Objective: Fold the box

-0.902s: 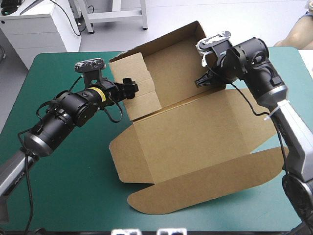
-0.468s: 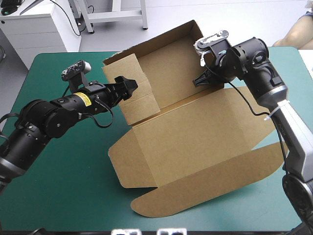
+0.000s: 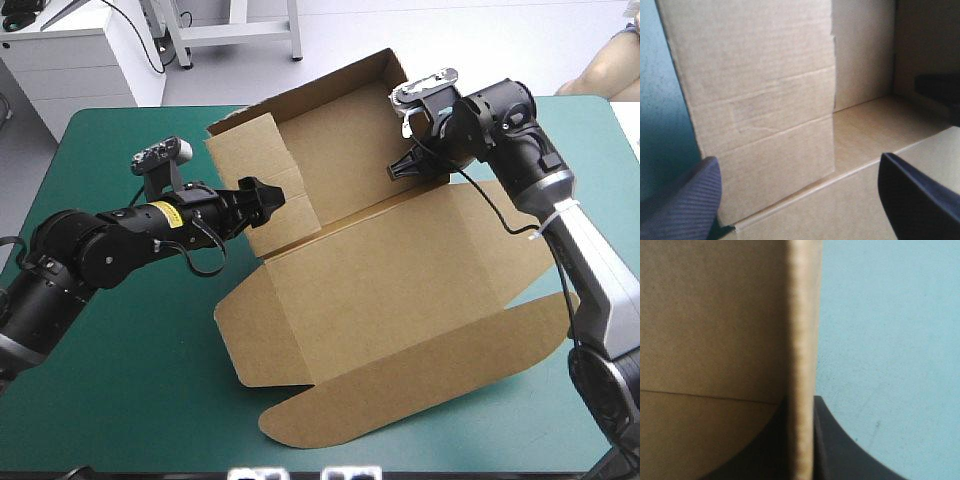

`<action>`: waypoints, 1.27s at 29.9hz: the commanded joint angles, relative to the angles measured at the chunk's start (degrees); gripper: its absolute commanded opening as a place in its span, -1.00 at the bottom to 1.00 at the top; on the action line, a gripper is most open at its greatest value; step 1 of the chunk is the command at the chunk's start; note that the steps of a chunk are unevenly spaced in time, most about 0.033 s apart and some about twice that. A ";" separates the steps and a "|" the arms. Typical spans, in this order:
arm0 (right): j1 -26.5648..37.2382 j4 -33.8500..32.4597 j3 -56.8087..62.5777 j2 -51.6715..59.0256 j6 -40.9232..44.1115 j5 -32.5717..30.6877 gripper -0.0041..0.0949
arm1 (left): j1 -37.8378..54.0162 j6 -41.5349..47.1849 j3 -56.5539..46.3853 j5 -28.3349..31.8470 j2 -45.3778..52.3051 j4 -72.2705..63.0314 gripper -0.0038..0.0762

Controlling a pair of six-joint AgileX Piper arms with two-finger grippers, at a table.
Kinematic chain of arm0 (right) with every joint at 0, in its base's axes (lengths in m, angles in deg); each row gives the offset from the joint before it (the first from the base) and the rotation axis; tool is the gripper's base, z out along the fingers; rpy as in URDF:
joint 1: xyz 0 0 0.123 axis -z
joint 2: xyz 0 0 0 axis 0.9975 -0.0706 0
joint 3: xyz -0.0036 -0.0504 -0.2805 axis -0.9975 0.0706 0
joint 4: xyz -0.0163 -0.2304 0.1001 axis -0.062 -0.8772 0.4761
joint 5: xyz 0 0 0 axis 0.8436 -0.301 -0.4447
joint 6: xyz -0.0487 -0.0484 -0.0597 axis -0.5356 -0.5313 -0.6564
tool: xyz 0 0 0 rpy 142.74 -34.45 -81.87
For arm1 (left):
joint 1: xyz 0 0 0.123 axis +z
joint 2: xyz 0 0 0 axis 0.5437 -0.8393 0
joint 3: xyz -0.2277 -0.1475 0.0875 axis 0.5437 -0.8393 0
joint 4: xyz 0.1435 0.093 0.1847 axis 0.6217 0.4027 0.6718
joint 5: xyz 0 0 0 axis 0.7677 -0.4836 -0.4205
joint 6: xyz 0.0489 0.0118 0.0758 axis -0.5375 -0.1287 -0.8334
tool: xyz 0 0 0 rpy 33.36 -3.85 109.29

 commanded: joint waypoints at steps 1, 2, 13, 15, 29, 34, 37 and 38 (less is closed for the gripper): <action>0.22 0.83 -2.98 3.17 0.19 2.53 -0.95 | -0.02 -0.31 1.37 2.17 -0.25 -0.12 0.59; 0.22 0.83 -3.71 3.17 -0.04 2.22 -0.95 | -0.02 -0.31 1.37 2.29 -0.62 0.04 0.59; 0.22 0.92 -9.11 3.17 -1.05 -0.38 -0.95 | -0.02 5.56 1.37 0.26 -0.86 10.49 0.59; 0.22 1.08 -9.21 3.17 -1.05 -0.63 -0.95 | -0.02 5.95 1.37 2.62 -1.52 10.36 0.59; -0.13 5.04 -14.06 3.17 -3.39 -2.50 -0.95 | 1.81 10.44 1.61 10.57 -15.26 10.06 0.34; -0.13 2.36 -14.29 3.17 -3.68 -3.07 -0.95 | 2.23 10.16 1.61 11.30 -14.61 12.17 0.02; -0.13 1.37 -14.29 3.17 -3.68 -3.07 -0.95 | 2.23 10.16 1.61 12.45 -13.11 12.42 -0.17; -0.13 0.81 -14.29 3.17 -3.68 -3.07 -0.95 | 2.23 10.16 1.61 12.56 -12.73 12.65 -0.25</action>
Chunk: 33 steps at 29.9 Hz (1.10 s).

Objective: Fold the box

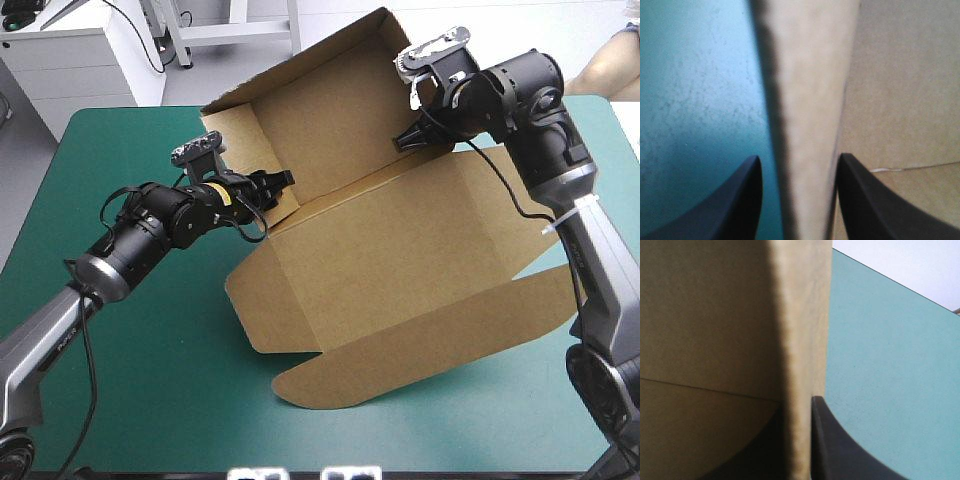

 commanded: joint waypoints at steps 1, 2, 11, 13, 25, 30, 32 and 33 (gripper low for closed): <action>-0.02 1.27 -2.65 3.47 0.57 -0.15 -0.95 | 0.43 0.53 1.42 2.57 3.14 1.03 -0.38; 0.08 0.82 -2.65 3.47 0.80 -0.15 -0.95 | 0.43 0.53 1.42 2.57 3.14 1.47 -0.58; 2.04 -0.91 -0.31 2.76 5.92 -0.23 -0.95 | 0.43 -3.73 6.09 -3.22 1.40 6.83 -0.92; 3.75 -0.28 1.84 2.30 7.17 -0.23 -0.95 | 1.05 -7.20 10.89 -10.05 -0.84 7.21 -0.92; 9.27 13.65 14.44 -3.51 5.71 -0.23 -0.95 | 7.18 -24.70 37.03 -36.58 -22.69 -7.06 -0.92; 9.27 14.35 15.10 -7.52 7.20 -0.23 -0.95 | 7.18 -24.70 39.00 -41.49 -28.97 -7.41 -0.92; 9.27 14.35 15.10 -9.09 7.77 -0.23 -0.95 | 7.18 -24.70 39.00 -41.49 -30.50 -8.22 -0.92; 9.27 14.35 15.10 -9.66 8.04 -0.23 -0.95 | 7.06 -24.70 39.00 -41.36 -31.01 -9.05 -0.92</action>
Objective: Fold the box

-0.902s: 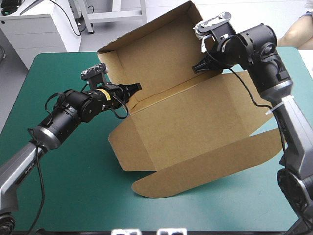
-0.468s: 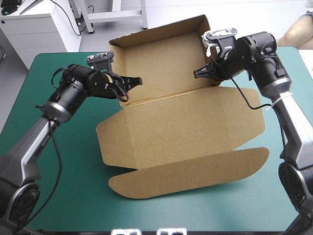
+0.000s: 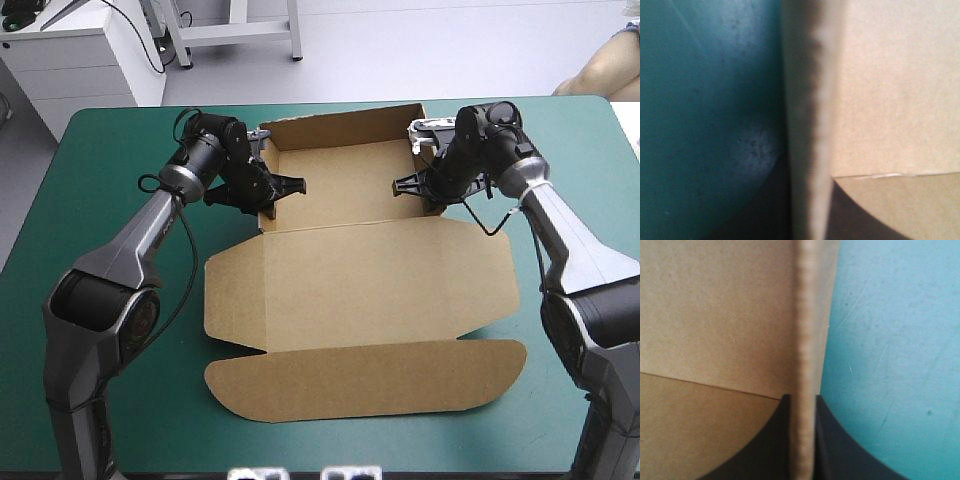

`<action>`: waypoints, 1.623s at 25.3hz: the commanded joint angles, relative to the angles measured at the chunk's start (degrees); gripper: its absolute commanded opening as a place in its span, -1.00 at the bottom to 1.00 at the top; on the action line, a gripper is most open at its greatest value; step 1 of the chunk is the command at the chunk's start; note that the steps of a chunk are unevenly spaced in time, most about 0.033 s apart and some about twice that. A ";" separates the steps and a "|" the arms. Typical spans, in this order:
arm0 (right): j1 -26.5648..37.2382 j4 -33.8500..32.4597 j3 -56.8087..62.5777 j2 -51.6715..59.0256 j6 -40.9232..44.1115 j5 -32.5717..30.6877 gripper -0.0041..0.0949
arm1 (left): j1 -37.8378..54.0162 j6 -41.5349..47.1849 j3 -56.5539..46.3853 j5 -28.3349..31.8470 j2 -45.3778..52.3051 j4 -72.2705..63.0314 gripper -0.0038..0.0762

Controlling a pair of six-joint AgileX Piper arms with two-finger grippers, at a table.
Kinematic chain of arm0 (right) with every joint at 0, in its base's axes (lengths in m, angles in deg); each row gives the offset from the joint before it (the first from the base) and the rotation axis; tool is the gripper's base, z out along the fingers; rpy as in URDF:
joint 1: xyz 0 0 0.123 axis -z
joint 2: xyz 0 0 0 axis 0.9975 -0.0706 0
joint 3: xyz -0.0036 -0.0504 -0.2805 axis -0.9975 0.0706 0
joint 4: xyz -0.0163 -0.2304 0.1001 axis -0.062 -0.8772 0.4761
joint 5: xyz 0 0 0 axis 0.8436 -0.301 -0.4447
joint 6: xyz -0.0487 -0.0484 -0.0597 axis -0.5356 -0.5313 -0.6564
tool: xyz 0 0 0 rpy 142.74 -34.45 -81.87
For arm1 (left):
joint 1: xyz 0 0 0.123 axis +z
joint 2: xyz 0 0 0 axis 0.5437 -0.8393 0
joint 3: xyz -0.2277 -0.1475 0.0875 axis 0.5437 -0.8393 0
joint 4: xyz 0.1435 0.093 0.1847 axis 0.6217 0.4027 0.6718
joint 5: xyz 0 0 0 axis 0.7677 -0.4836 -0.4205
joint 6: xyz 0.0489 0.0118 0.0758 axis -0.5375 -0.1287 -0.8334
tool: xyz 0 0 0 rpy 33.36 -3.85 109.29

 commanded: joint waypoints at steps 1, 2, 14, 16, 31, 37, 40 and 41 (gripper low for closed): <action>0.67 0.24 -1.36 0.80 -0.81 -1.86 -0.95 | 0.24 -1.67 2.10 -2.51 1.47 -2.17 -0.92; 0.46 0.35 -1.36 -0.11 -0.56 -1.86 -0.95 | -0.08 -1.67 2.10 -2.51 1.23 -2.19 -0.92; -4.25 -3.75 -1.36 -1.94 2.09 -1.86 -0.95 | -1.41 -1.67 2.25 -2.72 -1.53 -3.92 -0.92; -4.25 -1.76 -1.36 -2.06 1.85 -1.86 -0.95 | -1.41 -1.67 2.25 -2.72 -1.53 -4.06 -0.92; -3.52 0.45 -2.10 -2.06 0.68 -1.86 0.54 | -1.20 -4.43 3.45 -2.72 -1.10 -4.27 0.30; -1.72 0.34 -7.14 -2.06 2.32 -1.84 0.77 | -0.84 -4.54 11.63 -2.72 -1.10 -1.68 0.30; -1.16 0.47 -10.04 -2.06 2.32 -1.84 0.77 | 0.42 -4.67 16.41 -2.83 -0.04 -1.64 0.30; -0.89 0.47 -11.44 -2.06 2.32 -1.84 0.77 | 1.43 -4.67 18.93 -2.83 1.35 -1.43 0.30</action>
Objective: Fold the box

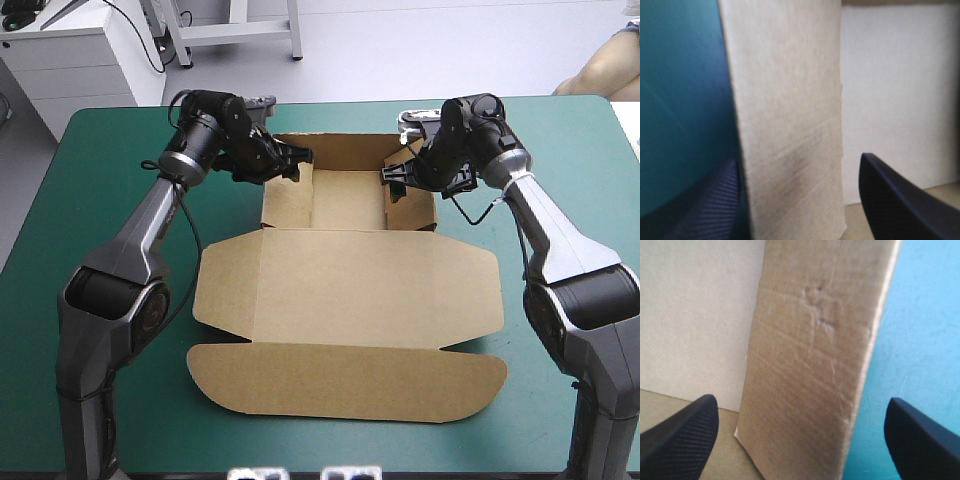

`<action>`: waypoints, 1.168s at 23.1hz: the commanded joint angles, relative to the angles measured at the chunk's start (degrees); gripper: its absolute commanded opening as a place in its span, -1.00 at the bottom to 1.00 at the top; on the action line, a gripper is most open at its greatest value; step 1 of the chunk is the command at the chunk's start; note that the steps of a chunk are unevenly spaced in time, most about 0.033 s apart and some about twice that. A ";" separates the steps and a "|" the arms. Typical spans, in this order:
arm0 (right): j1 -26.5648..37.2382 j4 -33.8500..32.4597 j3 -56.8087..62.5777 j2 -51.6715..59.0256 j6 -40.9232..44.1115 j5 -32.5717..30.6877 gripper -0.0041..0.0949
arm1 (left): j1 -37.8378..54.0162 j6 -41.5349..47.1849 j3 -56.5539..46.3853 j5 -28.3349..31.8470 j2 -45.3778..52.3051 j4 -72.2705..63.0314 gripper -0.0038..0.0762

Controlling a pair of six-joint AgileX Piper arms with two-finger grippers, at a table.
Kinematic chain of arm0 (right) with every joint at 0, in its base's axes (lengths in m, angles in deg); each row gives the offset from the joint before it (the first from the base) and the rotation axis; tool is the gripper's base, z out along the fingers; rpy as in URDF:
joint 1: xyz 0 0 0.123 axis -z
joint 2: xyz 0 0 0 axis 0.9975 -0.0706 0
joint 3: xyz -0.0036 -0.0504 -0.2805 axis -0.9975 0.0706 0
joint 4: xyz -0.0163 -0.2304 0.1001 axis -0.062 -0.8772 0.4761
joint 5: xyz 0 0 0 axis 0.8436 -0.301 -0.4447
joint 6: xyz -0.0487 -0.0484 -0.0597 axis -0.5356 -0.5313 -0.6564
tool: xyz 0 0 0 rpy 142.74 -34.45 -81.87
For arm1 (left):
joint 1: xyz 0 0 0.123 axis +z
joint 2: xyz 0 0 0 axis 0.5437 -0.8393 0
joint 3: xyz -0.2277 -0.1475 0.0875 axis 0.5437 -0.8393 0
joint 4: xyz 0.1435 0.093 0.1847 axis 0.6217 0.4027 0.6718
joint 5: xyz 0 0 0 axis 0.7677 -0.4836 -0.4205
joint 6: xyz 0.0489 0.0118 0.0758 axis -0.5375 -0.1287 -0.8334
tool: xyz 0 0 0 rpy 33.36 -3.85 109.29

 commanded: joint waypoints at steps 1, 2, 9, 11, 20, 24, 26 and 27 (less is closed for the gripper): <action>0.75 0.34 -4.20 3.38 -0.15 -0.61 0.77 | 2.10 -0.16 6.20 -2.74 6.57 -0.28 0.30; 0.75 0.34 -4.39 4.37 -0.15 -0.61 0.77 | 3.85 -0.16 8.53 -2.74 8.30 -0.28 0.25; 0.75 -0.08 0.17 14.25 -0.21 -0.70 0.77 | 9.38 -4.69 10.49 -2.74 22.64 -2.93 -0.91; 0.75 -0.36 2.98 15.95 -0.21 -0.70 0.77 | 9.14 -6.83 9.87 -2.74 28.17 -4.16 -0.92; 0.75 -0.05 8.77 11.96 -1.68 3.66 0.76 | 8.61 -15.83 -12.90 -2.74 54.68 -3.29 -0.92; 0.75 -0.05 8.77 9.05 -1.68 3.65 0.76 | 8.61 -16.14 -26.51 -1.78 63.19 -3.29 -0.92; 0.75 0.07 8.77 7.61 -1.68 3.65 0.69 | 8.61 -16.03 -34.49 -0.48 67.90 -3.29 -0.92; 0.75 0.20 8.77 7.06 -1.68 3.65 0.65 | 8.61 -16.03 -37.38 0.83 70.32 -3.29 -0.92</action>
